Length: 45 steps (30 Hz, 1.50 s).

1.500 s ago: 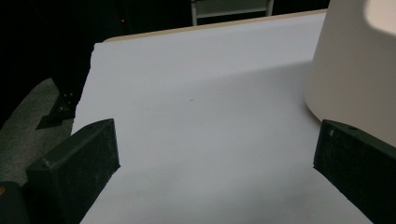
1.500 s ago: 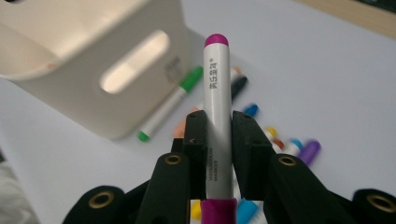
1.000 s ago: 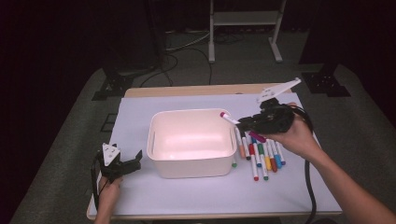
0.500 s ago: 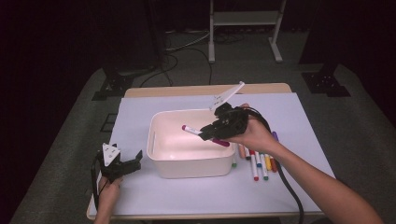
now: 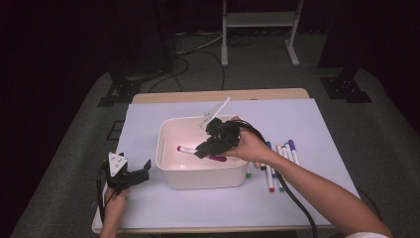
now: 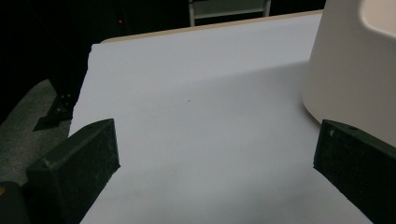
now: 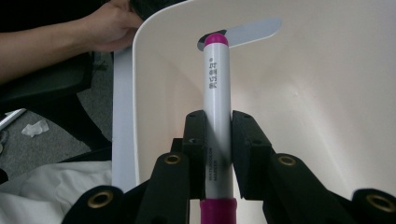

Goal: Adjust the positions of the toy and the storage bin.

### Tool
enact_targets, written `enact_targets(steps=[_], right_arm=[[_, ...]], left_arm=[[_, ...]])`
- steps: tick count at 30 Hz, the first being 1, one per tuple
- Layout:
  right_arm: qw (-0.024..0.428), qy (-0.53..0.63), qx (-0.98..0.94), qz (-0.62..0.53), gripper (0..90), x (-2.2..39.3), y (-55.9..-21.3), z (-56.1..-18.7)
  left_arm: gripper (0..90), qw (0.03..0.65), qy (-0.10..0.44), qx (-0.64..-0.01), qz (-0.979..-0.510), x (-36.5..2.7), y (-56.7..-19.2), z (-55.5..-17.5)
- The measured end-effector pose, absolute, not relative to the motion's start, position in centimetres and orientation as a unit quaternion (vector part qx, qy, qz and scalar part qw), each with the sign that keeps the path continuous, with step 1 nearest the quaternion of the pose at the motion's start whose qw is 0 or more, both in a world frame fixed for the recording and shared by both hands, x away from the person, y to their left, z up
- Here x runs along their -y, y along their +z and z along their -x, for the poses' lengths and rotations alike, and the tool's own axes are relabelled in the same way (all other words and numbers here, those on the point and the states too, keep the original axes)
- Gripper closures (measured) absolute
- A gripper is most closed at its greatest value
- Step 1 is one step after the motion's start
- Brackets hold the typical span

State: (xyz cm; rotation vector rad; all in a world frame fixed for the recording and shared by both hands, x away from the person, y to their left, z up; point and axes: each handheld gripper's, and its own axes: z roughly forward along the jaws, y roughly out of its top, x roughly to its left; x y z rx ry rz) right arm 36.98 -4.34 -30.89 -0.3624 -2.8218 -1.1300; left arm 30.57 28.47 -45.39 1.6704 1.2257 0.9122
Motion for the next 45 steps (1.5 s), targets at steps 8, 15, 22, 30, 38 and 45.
enact_targets(steps=[8, 15, 22, 30, 38, 45], right_arm=[[0.049, -0.352, 0.928, 0.109, 75.6, 2.9, -32.0, -37.4], [0.058, -0.340, 0.933, 0.100, 75.6, 1.9, -33.0, -37.5], [0.058, -0.326, 0.939, 0.089, 75.5, 1.0, -33.9, -37.5], [0.062, -0.294, 0.950, 0.084, 75.4, 0.4, -34.5, -37.4], [0.060, -0.273, 0.956, 0.084, 71.4, 0.1, -34.9, -37.4], [0.051, -0.288, 0.952, 0.094, 70.7, 1.1, -33.7, -37.3]], left_arm=[[0.0, 0.426, 0.364, -0.491, -0.667, -28.5, -45.4, -30.6], [0.0, 0.426, 0.363, -0.492, -0.667, -28.5, -45.4, -30.6], [0.0, 0.427, 0.362, -0.493, -0.666, -28.5, -45.4, -30.6], [0.0, 0.427, 0.363, -0.492, -0.666, -28.6, -45.4, -30.6], [0.0, 0.427, 0.363, -0.492, -0.666, -28.6, -45.4, -30.6], [0.0, 0.427, 0.362, -0.494, -0.665, -28.6, -45.4, -30.6]])
